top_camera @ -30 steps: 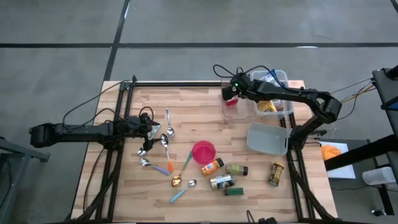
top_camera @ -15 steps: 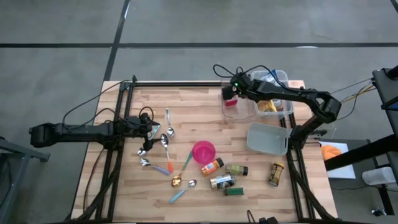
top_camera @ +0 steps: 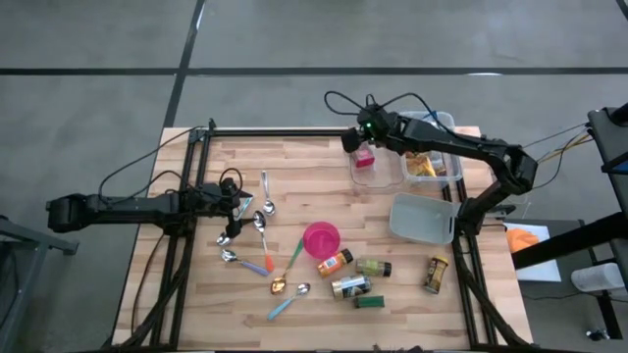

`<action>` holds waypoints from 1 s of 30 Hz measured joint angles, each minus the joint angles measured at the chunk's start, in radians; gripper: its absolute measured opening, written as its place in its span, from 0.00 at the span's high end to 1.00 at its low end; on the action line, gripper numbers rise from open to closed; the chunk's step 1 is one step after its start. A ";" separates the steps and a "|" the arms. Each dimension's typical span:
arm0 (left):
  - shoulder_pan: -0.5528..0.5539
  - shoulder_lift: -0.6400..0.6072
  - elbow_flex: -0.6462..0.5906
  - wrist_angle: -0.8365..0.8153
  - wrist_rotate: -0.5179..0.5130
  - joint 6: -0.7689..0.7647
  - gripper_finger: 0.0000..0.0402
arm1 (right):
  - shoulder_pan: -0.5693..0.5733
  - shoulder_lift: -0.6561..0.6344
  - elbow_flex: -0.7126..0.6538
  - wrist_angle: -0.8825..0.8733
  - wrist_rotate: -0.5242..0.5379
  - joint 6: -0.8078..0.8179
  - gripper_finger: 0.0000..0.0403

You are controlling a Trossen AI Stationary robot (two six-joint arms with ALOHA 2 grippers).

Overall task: Pick & Place Food Item
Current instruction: Put the green seasoning bottle into the transparent bin

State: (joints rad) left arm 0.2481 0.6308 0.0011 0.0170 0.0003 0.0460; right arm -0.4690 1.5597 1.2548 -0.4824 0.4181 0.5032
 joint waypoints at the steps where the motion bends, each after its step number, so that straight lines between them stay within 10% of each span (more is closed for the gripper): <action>1: 0.000 0.000 0.000 0.000 0.000 0.000 0.01 | 0.020 0.000 0.017 -0.011 0.000 -0.017 0.21; 18: 0.000 0.000 0.000 0.000 0.000 0.000 0.01 | 0.506 -0.002 0.112 -0.166 0.174 -0.209 0.21; 30: 0.000 0.000 0.000 0.000 0.000 0.000 0.01 | 0.769 -0.003 0.098 -0.525 0.109 0.173 0.21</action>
State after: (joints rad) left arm 0.2481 0.6305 0.0013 0.0170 0.0002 0.0460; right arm 0.2997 1.5570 1.3526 -1.0071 0.5274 0.6759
